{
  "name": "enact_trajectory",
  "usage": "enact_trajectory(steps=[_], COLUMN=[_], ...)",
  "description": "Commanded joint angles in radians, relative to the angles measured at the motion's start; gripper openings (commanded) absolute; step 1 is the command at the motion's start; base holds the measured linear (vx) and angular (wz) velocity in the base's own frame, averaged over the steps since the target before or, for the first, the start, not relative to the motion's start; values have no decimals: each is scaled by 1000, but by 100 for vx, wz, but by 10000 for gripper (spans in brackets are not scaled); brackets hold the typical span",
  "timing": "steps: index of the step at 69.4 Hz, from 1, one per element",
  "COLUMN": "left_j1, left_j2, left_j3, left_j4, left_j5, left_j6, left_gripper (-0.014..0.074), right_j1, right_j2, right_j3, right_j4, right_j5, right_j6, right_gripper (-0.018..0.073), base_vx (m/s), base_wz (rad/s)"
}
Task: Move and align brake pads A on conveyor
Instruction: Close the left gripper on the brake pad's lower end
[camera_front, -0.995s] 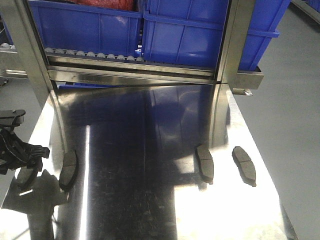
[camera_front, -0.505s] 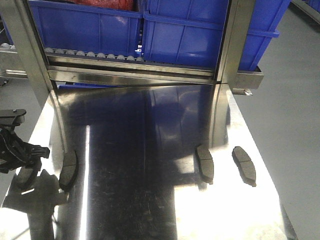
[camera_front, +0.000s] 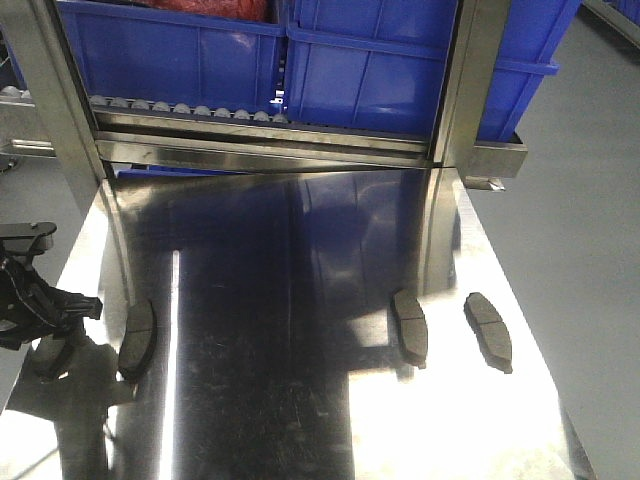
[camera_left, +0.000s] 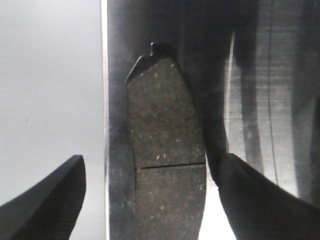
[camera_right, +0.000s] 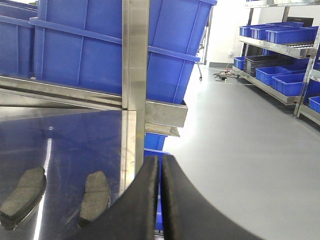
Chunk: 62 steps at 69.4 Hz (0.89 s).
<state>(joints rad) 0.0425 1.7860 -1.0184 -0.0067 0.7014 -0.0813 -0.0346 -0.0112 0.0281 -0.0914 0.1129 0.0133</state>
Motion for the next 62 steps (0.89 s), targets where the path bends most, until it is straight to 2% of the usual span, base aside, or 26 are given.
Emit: enact_trajectory(steps=[1,10,28,62], left_j1=[-2,-2,-2,-2], left_j2=[-32,-32,-42,-47], left_j3=[-21,-21,-21,-21], left_j4=[-2,-2,-2,-2], left_j5=[-12,-11,-7,-3], left_j6=[1,1,1,1], left_gripper=[521,507,412,305], right_j1=[-5,-5,-5,-5], right_j2=[-15,-15,-15,-15], right_j3=[4,4,4,4], right_j4=[-9,-9,-9,-9], right_j5=[-72,-72,-72,-72], right_j6=[-4,-4,-4,-4], right_gripper=[-1,-1,-1,-1], base_vx=[0,0,0,0], base_wz=[0,0,0,0])
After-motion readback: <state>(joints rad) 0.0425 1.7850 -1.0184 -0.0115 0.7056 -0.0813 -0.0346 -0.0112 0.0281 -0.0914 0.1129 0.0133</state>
